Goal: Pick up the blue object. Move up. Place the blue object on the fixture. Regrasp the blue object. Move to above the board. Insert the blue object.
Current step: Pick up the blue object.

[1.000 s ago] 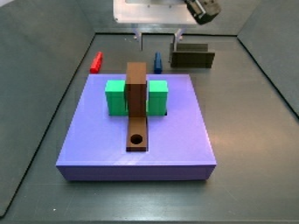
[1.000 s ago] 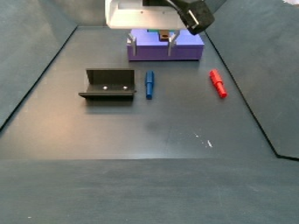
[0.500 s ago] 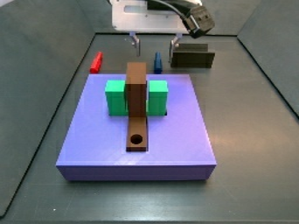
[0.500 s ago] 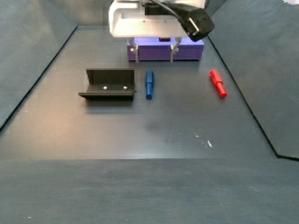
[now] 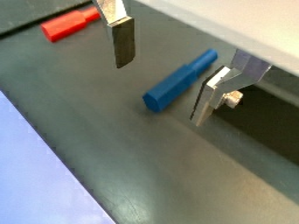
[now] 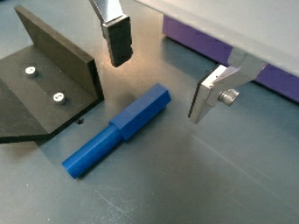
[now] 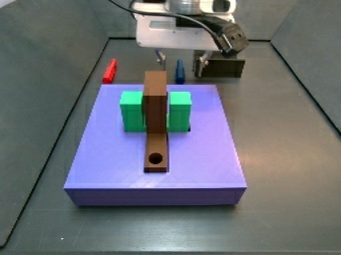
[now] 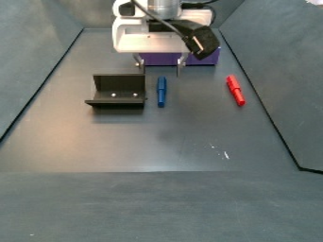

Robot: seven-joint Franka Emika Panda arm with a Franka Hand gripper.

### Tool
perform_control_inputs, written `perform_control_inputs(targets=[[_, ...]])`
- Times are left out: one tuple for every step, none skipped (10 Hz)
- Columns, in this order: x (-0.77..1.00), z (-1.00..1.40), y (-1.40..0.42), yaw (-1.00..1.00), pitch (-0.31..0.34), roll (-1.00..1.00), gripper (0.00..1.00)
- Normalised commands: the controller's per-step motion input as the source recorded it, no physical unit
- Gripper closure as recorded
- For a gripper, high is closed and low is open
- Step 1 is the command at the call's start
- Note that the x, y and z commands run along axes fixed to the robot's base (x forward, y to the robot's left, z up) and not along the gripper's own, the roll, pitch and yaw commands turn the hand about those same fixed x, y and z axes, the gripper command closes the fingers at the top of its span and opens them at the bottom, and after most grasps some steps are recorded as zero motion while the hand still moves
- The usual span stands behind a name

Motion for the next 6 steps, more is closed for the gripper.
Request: perform_control_inputs(targets=[[0.05, -0.27, 0.00, 0.00, -0.026, 0.20, 0.00], [-0.09, -0.13, 0.11, 0.03, -0.036, 0.13, 0.00], [-0.02, -0.06, 0.11, 0.00, 0.000, 0.02, 0.00], [0.00, -0.15, 0.10, 0.00, 0.000, 0.00, 0.00], [0.00, -0.23, 0.00, 0.00, -0.034, 0.01, 0.00], [0.05, -0.18, 0.00, 0.00, -0.033, 0.00, 0.00]])
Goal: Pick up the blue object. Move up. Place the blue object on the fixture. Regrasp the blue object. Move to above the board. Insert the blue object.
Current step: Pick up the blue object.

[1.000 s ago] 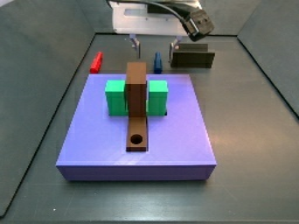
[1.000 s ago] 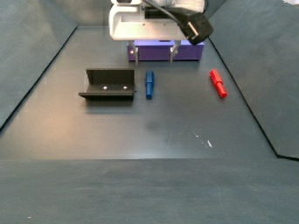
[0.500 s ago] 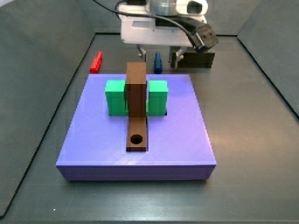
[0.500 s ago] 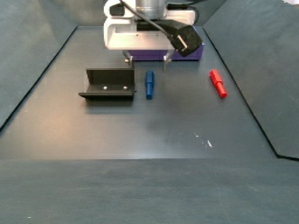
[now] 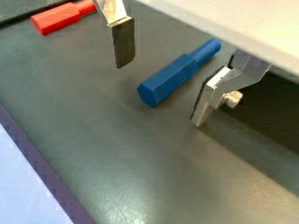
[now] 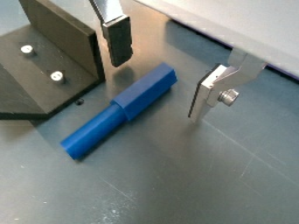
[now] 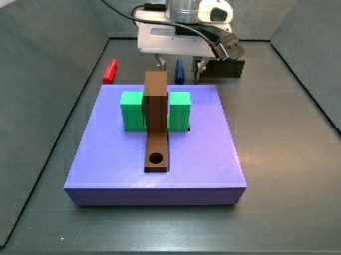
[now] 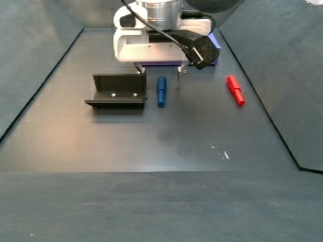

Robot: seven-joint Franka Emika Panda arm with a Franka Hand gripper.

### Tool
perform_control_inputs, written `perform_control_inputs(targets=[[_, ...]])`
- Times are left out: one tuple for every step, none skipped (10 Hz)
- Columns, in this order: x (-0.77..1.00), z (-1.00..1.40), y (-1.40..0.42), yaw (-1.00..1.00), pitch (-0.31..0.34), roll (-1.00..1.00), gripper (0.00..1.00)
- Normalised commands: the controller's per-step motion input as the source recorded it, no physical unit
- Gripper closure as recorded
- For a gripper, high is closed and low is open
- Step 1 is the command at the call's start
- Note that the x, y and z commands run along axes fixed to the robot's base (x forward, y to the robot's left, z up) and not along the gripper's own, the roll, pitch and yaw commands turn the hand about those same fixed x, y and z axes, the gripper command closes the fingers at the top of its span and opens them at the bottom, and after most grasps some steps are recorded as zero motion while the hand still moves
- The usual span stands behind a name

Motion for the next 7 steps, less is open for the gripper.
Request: perform_control_inputs(targets=[[0.05, -0.09, 0.00, 0.00, -0.034, 0.00, 0.00], [0.00, 0.00, 0.00, 0.00, -0.011, 0.00, 0.00], [-0.01, 0.00, 0.00, 0.00, -0.007, 0.00, 0.00], [0.00, 0.00, 0.00, 0.00, 0.000, 0.00, 0.00], [0.00, 0.00, 0.00, 0.00, 0.000, 0.00, 1.00], [0.00, 0.00, 0.00, 0.00, 0.000, 0.00, 1.00], [0.00, 0.00, 0.00, 0.00, 0.000, 0.00, 1.00]])
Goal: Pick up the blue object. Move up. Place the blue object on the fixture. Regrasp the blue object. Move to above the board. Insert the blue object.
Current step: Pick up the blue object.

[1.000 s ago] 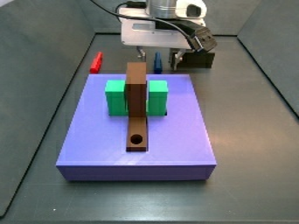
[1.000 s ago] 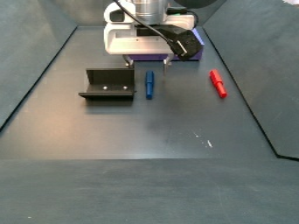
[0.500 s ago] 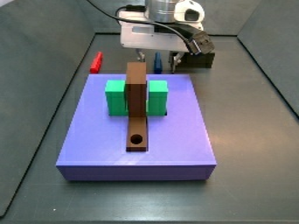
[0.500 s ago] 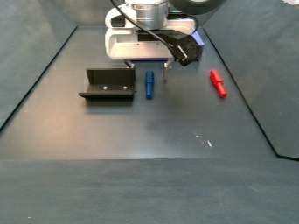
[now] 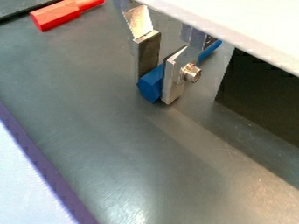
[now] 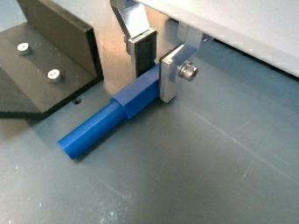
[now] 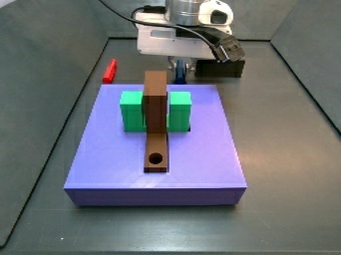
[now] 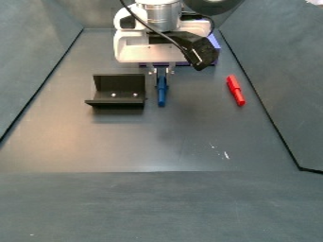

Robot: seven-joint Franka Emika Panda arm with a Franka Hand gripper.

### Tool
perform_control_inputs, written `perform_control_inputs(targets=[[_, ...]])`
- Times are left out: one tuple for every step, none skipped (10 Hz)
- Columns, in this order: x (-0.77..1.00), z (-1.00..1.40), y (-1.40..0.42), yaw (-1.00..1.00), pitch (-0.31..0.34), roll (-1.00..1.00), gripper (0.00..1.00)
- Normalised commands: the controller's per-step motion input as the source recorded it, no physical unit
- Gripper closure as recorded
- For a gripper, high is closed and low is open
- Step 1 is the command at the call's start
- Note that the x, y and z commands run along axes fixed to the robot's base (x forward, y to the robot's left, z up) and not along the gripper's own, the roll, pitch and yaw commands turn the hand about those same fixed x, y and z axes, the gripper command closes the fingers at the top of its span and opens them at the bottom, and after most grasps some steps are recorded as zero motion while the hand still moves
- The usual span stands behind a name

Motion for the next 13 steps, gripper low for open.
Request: perform_control_inputs(targets=[[0.00, 0.00, 0.00, 0.00, 0.000, 0.00, 1.00], [0.00, 0.00, 0.00, 0.00, 0.000, 0.00, 1.00], [0.00, 0.00, 0.00, 0.00, 0.000, 0.00, 1.00], [0.00, 0.00, 0.00, 0.00, 0.000, 0.00, 1.00], [0.00, 0.00, 0.00, 0.00, 0.000, 0.00, 1.00], [0.00, 0.00, 0.00, 0.00, 0.000, 0.00, 1.00], [0.00, 0.00, 0.00, 0.00, 0.000, 0.00, 1.00], [0.00, 0.00, 0.00, 0.00, 0.000, 0.00, 1.00], [0.00, 0.00, 0.00, 0.00, 0.000, 0.00, 1.00], [0.00, 0.00, 0.00, 0.00, 0.000, 0.00, 1.00], [0.00, 0.00, 0.00, 0.00, 0.000, 0.00, 1.00], [0.00, 0.00, 0.00, 0.00, 0.000, 0.00, 1.00], [0.00, 0.00, 0.00, 0.00, 0.000, 0.00, 1.00]])
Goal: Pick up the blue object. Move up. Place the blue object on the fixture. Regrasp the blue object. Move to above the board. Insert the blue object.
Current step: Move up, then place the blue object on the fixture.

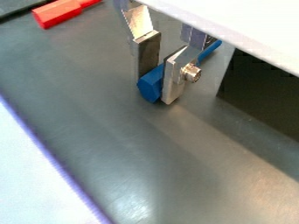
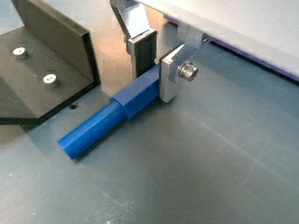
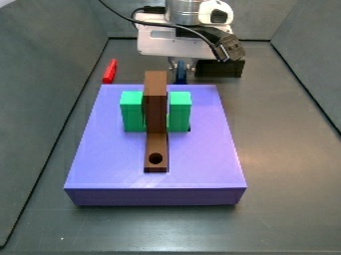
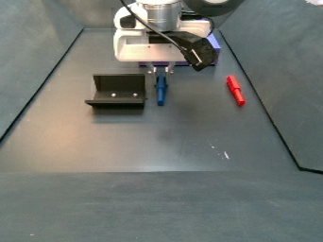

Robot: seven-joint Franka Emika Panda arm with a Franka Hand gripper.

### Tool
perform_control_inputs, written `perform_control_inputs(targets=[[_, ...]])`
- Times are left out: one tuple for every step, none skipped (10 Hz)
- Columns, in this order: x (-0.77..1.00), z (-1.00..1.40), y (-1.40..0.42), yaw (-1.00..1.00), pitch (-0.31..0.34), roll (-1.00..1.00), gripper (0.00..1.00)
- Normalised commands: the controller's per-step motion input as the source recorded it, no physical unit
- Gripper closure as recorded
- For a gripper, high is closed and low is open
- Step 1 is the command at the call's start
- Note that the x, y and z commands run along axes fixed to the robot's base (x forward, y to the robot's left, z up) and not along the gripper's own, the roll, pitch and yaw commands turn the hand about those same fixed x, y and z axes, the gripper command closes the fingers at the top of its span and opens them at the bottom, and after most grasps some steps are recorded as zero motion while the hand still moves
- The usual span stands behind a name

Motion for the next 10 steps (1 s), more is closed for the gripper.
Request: perform_control_inputs(targets=[[0.00, 0.83, 0.00, 0.00, 0.000, 0.00, 1.00], [-0.06, 0.85, 0.09, 0.01, 0.014, 0.02, 1.00], [-0.11, 0.77, 0.10, 0.01, 0.039, 0.02, 1.00], [-0.11, 0.52, 0.05, 0.00, 0.013, -0.02, 1.00], [-0.04, 0.17, 0.03, 0.00, -0.001, -0.06, 1.00], [0.00, 0.00, 0.03, -0.02, 0.000, 0.00, 1.00], [0.52, 0.29, 0.21, -0.31, -0.140, -0.99, 1.00], [0.72, 0.40, 0.10, -0.38, -0.174, -1.00, 1.00], [0.73, 0.43, 0.10, -0.37, -0.174, -1.00, 1.00], [0.75, 0.44, 0.10, -0.35, -0.169, -1.00, 1.00]])
